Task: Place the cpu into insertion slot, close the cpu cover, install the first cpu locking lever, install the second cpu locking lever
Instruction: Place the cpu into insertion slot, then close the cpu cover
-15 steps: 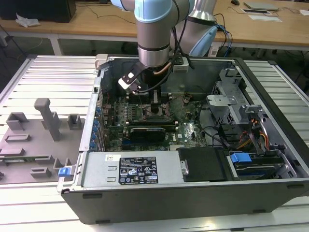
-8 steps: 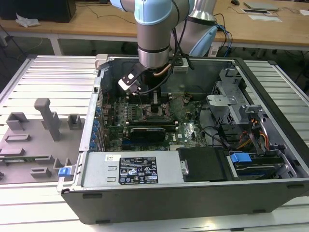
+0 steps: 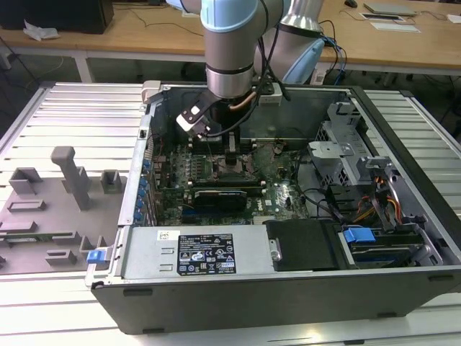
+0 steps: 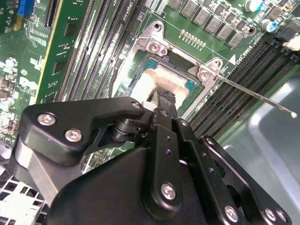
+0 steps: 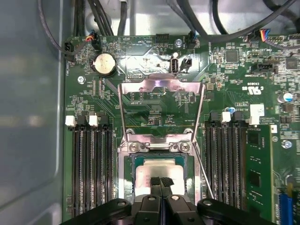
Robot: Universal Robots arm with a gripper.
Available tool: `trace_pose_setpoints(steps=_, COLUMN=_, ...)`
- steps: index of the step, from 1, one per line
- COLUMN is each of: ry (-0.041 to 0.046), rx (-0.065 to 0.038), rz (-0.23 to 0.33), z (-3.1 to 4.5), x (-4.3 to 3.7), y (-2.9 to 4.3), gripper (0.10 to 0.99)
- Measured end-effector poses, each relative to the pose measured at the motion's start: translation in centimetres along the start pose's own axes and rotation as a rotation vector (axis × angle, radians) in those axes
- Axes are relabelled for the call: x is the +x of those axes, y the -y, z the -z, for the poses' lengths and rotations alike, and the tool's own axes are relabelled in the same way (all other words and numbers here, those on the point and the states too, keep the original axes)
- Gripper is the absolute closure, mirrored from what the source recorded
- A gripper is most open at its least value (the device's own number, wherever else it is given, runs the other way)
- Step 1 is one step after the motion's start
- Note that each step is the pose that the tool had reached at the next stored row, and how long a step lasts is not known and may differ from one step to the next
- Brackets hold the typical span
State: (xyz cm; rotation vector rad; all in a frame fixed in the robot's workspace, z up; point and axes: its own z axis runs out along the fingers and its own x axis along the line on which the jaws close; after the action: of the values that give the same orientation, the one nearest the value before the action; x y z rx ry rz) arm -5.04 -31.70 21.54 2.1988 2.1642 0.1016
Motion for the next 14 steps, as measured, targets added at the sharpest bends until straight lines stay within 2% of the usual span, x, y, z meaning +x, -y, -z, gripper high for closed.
trace_pose_setpoints(steps=2, ry=0.0002, rx=0.0, rz=0.0, z=0.79, x=0.0, y=-0.07, gripper=0.98)
trace_pose_setpoints(steps=5, ry=0.0003, rx=0.0, rz=0.0, z=2.44, x=0.02, y=-0.21, gripper=0.98)
trace_pose_setpoints(steps=7, ry=0.0004, rx=-0.001, rz=0.0, z=3.87, x=0.03, y=-0.33, gripper=0.98)
trace_pose_setpoints(steps=14, ry=0.0005, rx=-0.001, rz=0.0, z=3.99, x=0.03, y=-0.34, gripper=0.98)
